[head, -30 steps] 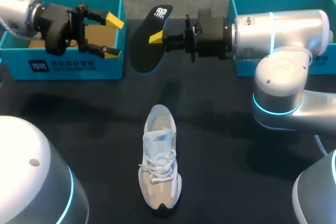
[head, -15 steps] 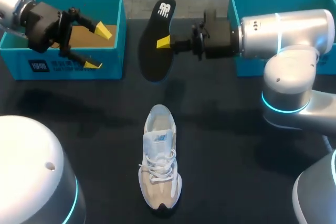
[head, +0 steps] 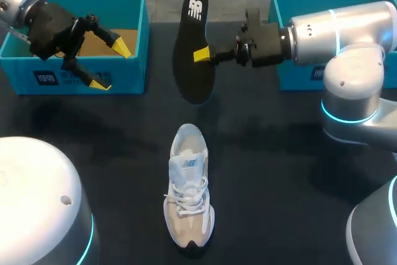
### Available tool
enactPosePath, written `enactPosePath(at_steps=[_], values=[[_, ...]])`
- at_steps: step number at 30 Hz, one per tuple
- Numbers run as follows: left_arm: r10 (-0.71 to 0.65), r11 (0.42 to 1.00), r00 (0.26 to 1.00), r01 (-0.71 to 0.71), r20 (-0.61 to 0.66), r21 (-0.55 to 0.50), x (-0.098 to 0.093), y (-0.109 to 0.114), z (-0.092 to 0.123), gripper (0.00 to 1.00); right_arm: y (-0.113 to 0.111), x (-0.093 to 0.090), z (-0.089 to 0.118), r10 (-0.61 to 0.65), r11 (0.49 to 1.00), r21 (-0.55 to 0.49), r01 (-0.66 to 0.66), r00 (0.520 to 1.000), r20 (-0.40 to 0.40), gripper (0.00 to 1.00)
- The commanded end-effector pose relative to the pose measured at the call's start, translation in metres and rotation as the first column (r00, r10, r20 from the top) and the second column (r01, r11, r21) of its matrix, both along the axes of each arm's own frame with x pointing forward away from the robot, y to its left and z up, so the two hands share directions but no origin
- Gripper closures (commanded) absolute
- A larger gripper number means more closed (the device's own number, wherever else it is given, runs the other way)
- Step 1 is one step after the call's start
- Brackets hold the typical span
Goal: Take the shoe out of the shoebox, open the shoe tongue, remove and reinsert the insole, then place the shoe into the shoebox
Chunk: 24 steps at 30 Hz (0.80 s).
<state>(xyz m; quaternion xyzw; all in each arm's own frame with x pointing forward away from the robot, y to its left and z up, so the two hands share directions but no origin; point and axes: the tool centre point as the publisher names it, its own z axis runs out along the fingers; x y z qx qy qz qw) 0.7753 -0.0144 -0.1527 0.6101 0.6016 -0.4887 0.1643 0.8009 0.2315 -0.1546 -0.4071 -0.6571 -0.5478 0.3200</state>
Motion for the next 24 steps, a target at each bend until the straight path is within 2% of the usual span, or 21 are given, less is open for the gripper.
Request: enactPosePath(at_steps=[1, 3, 24], values=[[0.015, 1.000, 0.998, -0.015, -0.063, -0.006, 0.0006, 0.0098, -0.0062, 0.00, 0.0028, 0.0026, -0.0002, 0.013, 0.999, -0.040, -0.012, 1.000, 0.013, 1.00], [-0.046, 0.998, 0.996, 0.049, -0.071, 0.044, -0.0048, 0.0136, -0.0103, 0.00, 0.0050, 0.0038, -0.0023, 0.009, 0.998, -0.056, -0.010, 1.000, -0.005, 1.00], [-0.046, 0.998, 0.996, 0.049, -0.071, 0.044, -0.0048, 0.0136, -0.0103, 0.00, 0.0050, 0.0038, -0.0023, 0.009, 0.998, -0.056, -0.010, 1.000, -0.005, 1.00]])
